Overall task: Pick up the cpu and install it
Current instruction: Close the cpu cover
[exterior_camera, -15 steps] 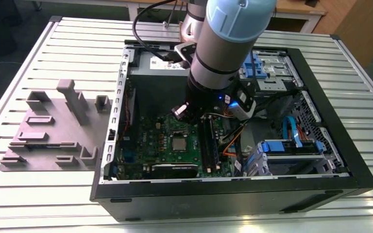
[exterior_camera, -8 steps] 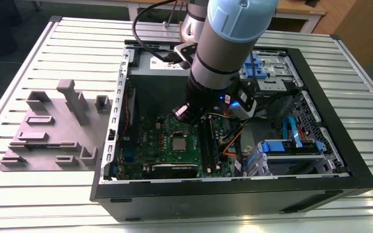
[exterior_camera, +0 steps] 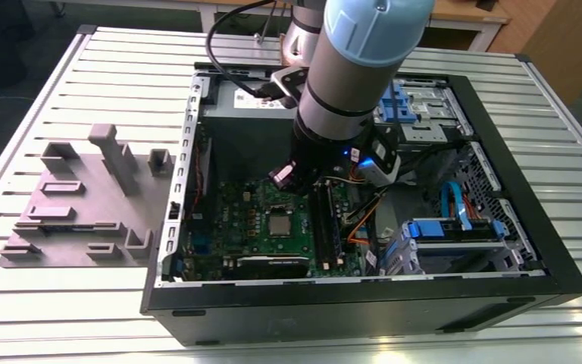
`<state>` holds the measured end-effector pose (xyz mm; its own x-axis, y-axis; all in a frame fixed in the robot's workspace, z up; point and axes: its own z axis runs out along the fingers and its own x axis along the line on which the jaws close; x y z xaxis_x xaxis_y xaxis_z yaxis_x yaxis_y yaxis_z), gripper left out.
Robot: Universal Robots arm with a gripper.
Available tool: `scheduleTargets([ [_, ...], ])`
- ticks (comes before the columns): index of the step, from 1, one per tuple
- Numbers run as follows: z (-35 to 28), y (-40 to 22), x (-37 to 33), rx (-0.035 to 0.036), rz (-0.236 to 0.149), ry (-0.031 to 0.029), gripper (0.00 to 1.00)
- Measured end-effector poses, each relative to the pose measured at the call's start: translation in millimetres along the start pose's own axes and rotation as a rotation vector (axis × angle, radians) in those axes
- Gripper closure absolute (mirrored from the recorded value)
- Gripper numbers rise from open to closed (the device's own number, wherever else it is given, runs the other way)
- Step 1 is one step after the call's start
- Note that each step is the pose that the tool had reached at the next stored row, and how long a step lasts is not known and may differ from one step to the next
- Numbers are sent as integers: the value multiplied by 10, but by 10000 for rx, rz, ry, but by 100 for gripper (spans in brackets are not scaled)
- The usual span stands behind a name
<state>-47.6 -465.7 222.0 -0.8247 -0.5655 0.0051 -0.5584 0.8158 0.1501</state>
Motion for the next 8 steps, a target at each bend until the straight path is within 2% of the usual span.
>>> scheduleTargets([
  [8,-3,-12,-3,1,-411,68,90],
])
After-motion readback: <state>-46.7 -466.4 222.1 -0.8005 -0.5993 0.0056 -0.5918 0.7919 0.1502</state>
